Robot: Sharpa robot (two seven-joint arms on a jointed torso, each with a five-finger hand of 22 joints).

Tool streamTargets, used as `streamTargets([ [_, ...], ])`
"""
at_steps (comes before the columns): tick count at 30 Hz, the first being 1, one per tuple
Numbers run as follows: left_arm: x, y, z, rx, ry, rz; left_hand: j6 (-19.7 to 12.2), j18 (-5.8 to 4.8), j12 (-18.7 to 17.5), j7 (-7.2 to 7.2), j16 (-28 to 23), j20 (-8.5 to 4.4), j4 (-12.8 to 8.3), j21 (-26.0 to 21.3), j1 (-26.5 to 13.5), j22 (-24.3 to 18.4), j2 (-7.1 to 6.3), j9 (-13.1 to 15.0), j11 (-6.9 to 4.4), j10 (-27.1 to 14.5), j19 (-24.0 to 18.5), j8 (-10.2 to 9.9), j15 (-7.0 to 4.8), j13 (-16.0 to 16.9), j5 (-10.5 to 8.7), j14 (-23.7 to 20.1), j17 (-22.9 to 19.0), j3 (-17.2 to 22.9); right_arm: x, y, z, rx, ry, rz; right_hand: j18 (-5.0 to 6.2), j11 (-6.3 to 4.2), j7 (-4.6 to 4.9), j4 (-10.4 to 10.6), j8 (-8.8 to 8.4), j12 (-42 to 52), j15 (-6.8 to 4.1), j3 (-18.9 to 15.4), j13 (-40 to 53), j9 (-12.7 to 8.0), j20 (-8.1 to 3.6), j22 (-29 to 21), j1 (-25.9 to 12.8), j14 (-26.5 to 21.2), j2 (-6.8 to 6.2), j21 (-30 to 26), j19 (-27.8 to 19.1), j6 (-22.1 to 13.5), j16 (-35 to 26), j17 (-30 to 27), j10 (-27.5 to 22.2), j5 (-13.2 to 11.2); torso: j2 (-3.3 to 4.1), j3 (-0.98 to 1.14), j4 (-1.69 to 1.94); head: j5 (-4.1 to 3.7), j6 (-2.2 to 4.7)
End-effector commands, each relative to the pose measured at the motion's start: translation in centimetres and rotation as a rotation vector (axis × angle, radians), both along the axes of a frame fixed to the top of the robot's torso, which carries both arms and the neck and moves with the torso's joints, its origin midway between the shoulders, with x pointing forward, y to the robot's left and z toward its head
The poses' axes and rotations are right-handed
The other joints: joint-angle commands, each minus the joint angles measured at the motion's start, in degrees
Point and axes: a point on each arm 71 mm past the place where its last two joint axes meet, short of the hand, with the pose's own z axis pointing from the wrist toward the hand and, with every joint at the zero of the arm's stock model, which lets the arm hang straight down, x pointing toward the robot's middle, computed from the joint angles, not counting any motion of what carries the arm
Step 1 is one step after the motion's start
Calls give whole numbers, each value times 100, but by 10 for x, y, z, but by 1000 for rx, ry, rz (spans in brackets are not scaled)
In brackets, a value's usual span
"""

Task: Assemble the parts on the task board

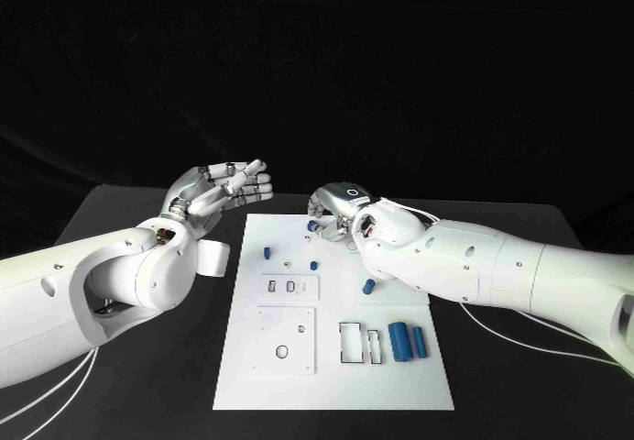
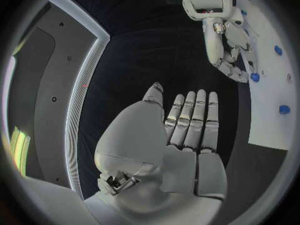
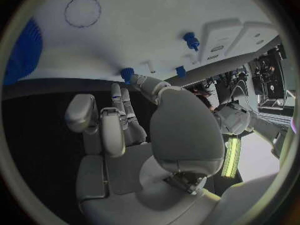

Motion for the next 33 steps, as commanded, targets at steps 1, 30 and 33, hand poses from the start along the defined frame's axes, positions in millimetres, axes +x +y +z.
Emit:
streamTargets([
  [1, 0, -2, 2, -5, -10, -18, -51, 45, -34, 178, 2, 3, 15, 11, 25, -8, -9, 4, 23, -4, 5, 24, 15, -6, 30, -5, 6, -33, -2, -4, 0, 1, 0, 11, -59, -13, -4, -10, -25, 0, 56, -41, -11, -9, 9, -16, 4, 181, -71, -45, -31, -47, -34, -17, -44, -23, -1, 6, 2, 1, 10],
  [30, 2, 6, 1, -1, -15, -1, -51, 39, -49, 179, -15, 5, 21, 4, 30, -16, -11, 6, 27, -6, -8, 30, 23, -7, 28, -37, 3, -42, -21, -136, 40, 23, 156, -151, -197, -289, -153, 1616, 1367, 7414, -141, -3465, 6565, 228, -168, 802, 1237, 580, 300, 308, 405, -1543, 887, 1968, 1603, 729, -7, 39, -70, -31, 68],
  [33, 2, 6, 1, -1, -15, -1, -51, 39, -49, 179, -15, 5, 21, 4, 30, -16, -11, 6, 27, -6, -8, 30, 23, -7, 28, -37, 3, -42, -18, -136, 36, 18, 180, -162, -202, -280, -147, 1617, 1448, 7592, -130, -3463, 6754, 217, -157, 841, 1219, 586, 324, 329, 420, -1565, 896, 1995, 1704, 754, -10, 25, -70, -43, 70],
])
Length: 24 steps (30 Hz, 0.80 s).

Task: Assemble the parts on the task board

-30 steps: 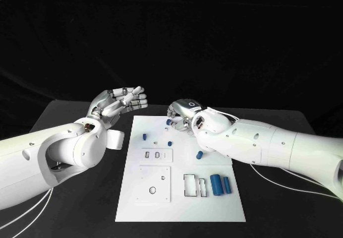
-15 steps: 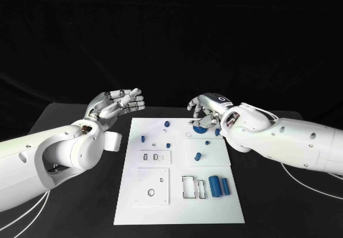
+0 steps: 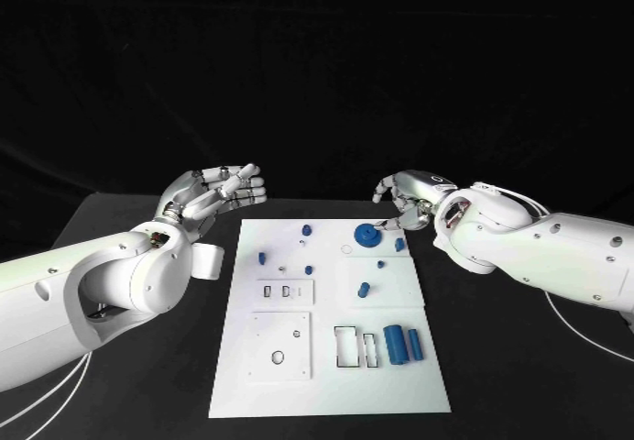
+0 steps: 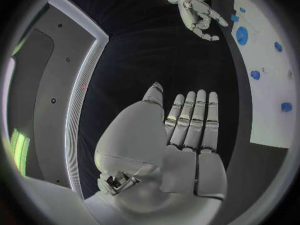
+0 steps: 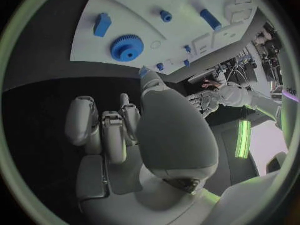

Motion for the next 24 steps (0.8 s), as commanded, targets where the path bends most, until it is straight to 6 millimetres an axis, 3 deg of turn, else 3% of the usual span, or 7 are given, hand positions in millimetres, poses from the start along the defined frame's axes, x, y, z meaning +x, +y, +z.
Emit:
streamTargets([
  [1, 0, -2, 2, -8, -16, -20, -50, 40, -21, 179, -15, 5, 4, 4, 30, -5, -11, 6, 27, -6, -8, 30, 2, -7, 28, -16, 4, -26, 3, 0, -9, -26, 90, -16, -112, 2, -9, 17, 44, 90, 45, 5, 233, -10, -1, 13, 8, 578, 66, 18, 20, -47, 34, 1466, 59, 24, 0, -14, 14, -20, 2],
  [24, 0, -2, 2, -6, -13, -19, -52, 38, -28, 179, -22, 6, 6, 1, 37, -9, -7, 6, 28, -4, -15, 32, 5, -6, 30, -28, 4, -27, 13, 11, -33, -33, 170, -20, -146, 15, 0, 9, 188, 358, 60, 113, 516, -84, 16, 190, 9, 587, 179, 139, 117, -54, 45, 1503, 221, 120, 5, -14, 14, -11, -2],
])
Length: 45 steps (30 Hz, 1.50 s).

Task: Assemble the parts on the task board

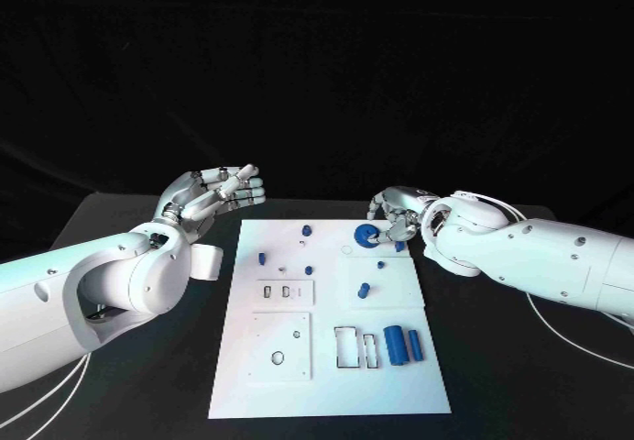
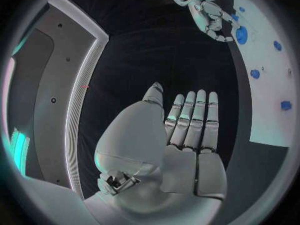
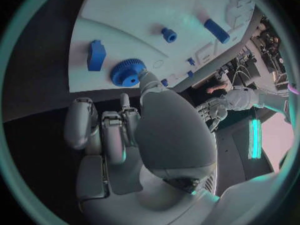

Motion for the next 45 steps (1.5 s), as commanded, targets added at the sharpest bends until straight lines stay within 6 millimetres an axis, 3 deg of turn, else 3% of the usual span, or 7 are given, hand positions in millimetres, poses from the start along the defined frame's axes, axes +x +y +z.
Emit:
streamTargets([
  [1, 0, -3, 2, -6, -12, -18, -53, 37, -29, 179, -24, 7, 7, 0, 38, -8, -7, 7, 29, -5, -17, 32, 6, -6, 30, -32, 4, -27, 0, 0, -4, -9, 27, 8, -57, 0, 2, 0, 32, 24, 40, 43, 510, -12, 16, 5, -11, 607, 50, 24, 33, -5, 21, 1505, 39, 49, -2, -2, 5, 4, -9],
  [8, 0, -2, 2, -5, -10, -16, -58, 36, -33, 181, -27, 7, 7, -1, 39, -9, -7, 6, 30, -8, -20, 30, 7, -7, 30, -38, 4, -29, 2, 0, -7, -5, 34, 5, -61, -9, -6, -1, 50, 73, 36, 129, 563, -71, 15, 37, -28, 607, 110, 41, 47, 87, 21, 1505, 73, 119, -1, 2, -10, 12, -14],
  [13, 0, -3, 1, -4, -9, -17, -58, 36, -33, 181, -27, 7, 7, -1, 39, -9, -7, 6, 30, -8, -20, 30, 7, -7, 30, -38, 4, -29, 3, 1, -10, -3, 47, 8, -63, -22, -19, 1, -27, 88, 21, 416, 572, -255, 5, 73, -66, 607, 124, 47, 52, 269, 21, 1505, 71, 424, -2, 4, -6, 8, -10],
  [24, 0, -3, 1, -4, -8, -17, -62, 35, -38, 183, -30, 7, 9, -3, 41, -11, -5, 5, 32, -10, -23, 30, 9, -7, 30, -44, 3, -30, 4, 2, -16, -4, 71, 6, -63, -25, -20, 4, -81, 98, 21, 598, 581, -350, 1, 89, -123, 607, 112, 47, 53, 349, 21, 1505, 78, 478, 1, 3, -5, 13, -23],
  [35, -1, -2, 2, -4, -7, -16, -68, 34, -45, 186, -34, 8, 12, -5, 43, -14, -3, 5, 35, -13, -27, 28, 12, -8, 30, -52, 3, -32, 5, 1, -18, -12, 73, -13, -59, -17, -16, 9, -147, 83, 27, 716, 553, -457, 7, 88, -386, 607, -28, 24, 39, 387, 21, 1505, 54, 463, 4, 1, 2, 2, -40],
  [45, -1, -2, 1, -3, -7, -16, -68, 34, -45, 186, -34, 8, 12, -5, 43, -14, -3, 5, 35, -13, -27, 28, 12, -8, 30, -52, 3, -32, 4, 2, -17, -13, 72, -15, -63, -22, -24, 7, -155, 94, 25, 822, 560, -520, 6, 126, -663, 607, -95, 32, 54, 416, 21, 1505, 62, 679, 2, 5, -1, 17, -38],
])
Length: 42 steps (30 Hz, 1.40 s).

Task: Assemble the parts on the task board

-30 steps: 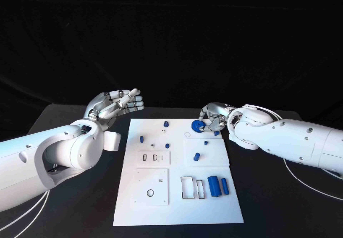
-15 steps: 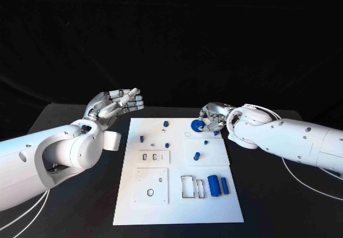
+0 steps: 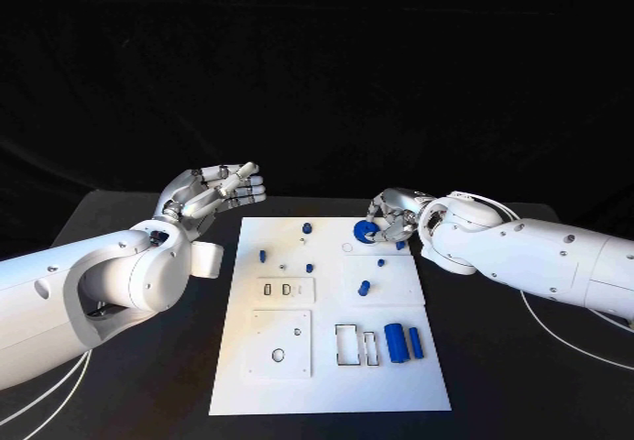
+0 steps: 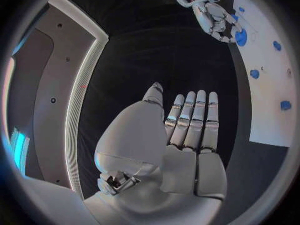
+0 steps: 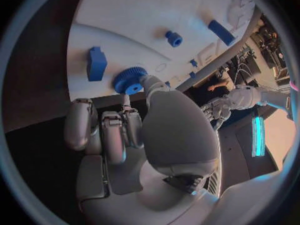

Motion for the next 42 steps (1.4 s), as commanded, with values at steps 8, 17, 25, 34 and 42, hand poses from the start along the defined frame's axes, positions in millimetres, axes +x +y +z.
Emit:
streamTargets([
  [8, 0, -2, 2, -4, -10, -16, -36, 34, -11, 195, -34, 8, 12, -5, 43, -9, -4, 5, 35, -13, -27, 28, -10, -8, 30, -30, 5, -32, -2, 1, -8, -28, 41, 0, -66, -9, -14, -7, -8, 42, 21, 103, 593, -12, -17, 28, -99, 607, 39, 22, 44, 79, 23, 1508, 30, 77, 0, 0, -3, -1, -2],
  [17, 0, -2, 1, -4, -9, -17, -36, 34, -11, 195, -34, 8, 12, -5, 43, -9, -4, 5, 35, -13, -27, 28, -10, -8, 30, -30, 5, -32, -1, 2, -7, -45, 25, -9, -85, -88, -98, -94, 32, 120, -47, 775, 692, -50, -77, 135, 153, 607, 96, 76, 102, 424, 23, 1508, 125, -610, 0, -3, -6, -8, -6],
  [25, 0, -2, 1, -5, -9, -17, -36, 34, -11, 195, -34, 8, 12, -5, 43, -9, -4, 5, 35, -13, -27, 28, -10, -8, 30, -30, 5, -32, -3, 5, -2, -65, -64, -20, -118, -145, -164, -182, 58, 219, -96, 1362, 829, -27, -122, 285, 186, 607, -33, 172, 196, 676, 23, 1508, 246, -1120, 0, 0, -5, -8, -15],
  [34, 0, -2, 1, -4, -8, -17, -45, 32, -23, 199, -35, 8, 19, -6, 48, -14, 1, 4, 38, -15, -32, 28, -8, -7, 30, -34, 7, -37, -12, 16, 8, -45, -176, -19, -141, -173, -196, -184, 84, 256, -121, 1465, 882, 5, -146, 378, 100, 607, -108, 246, 264, 766, 23, 1508, 293, -1090, -3, 5, -7, 11, -18],
  [42, 1, -2, 1, -4, -8, -17, -45, 32, -23, 199, -35, 8, 19, -6, 48, -14, 1, 4, 38, -15, -32, 28, -8, -7, 30, -34, 7, -37, -25, 31, 17, -28, -259, 16, -146, -184, -205, -165, 75, 271, -132, 1496, 905, 18, -157, 401, 29, 607, -172, 261, 281, 781, 23, 1508, 314, -1064, -4, -1, -4, 26, -8],
])
